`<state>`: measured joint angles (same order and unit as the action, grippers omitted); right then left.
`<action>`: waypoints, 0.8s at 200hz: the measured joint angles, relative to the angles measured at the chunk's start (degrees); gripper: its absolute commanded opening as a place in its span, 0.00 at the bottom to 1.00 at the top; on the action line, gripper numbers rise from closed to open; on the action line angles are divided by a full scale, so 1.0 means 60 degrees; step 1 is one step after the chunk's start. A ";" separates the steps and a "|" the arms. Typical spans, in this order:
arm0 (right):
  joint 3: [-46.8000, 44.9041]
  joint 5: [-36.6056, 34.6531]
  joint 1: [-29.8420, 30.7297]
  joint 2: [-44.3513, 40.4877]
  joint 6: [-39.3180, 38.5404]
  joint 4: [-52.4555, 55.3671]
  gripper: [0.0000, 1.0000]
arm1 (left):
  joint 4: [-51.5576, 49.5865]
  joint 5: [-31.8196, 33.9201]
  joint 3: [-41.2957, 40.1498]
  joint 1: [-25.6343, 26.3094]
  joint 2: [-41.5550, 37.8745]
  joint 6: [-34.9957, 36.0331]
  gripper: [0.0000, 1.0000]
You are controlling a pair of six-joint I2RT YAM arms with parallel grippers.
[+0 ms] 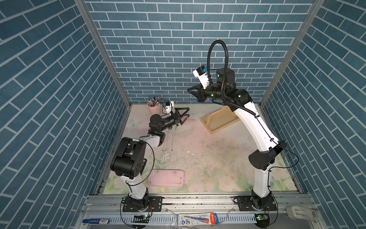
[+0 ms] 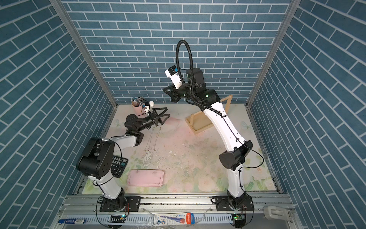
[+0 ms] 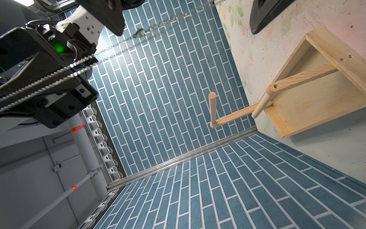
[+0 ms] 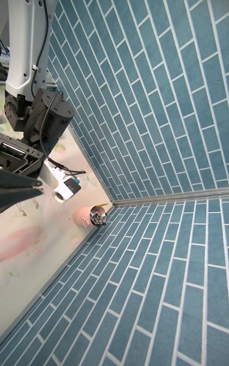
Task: Take the necklace off the jewelry display stand
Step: Place the necklace at the center of the board.
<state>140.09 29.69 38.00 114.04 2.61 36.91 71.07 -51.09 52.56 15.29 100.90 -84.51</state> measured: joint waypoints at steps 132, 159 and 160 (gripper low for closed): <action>0.0273 -0.0244 0.0000 0.0084 -0.0022 0.0142 0.00 | 0.0044 0.0004 0.0000 0.0004 0.0000 -0.0055 0.68; 0.0342 -0.0244 0.0000 0.0084 -0.0022 0.0153 0.00 | 0.0040 0.0004 0.0000 0.0018 0.0000 -0.0055 0.68; 0.0342 -0.0244 0.0000 0.0084 -0.0022 0.0157 0.00 | 0.0040 0.0004 0.0000 0.0018 0.0000 -0.0055 0.68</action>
<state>142.15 28.23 38.00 114.54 2.48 37.85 71.31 -51.07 52.56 15.40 100.90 -84.84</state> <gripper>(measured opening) 0.043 0.679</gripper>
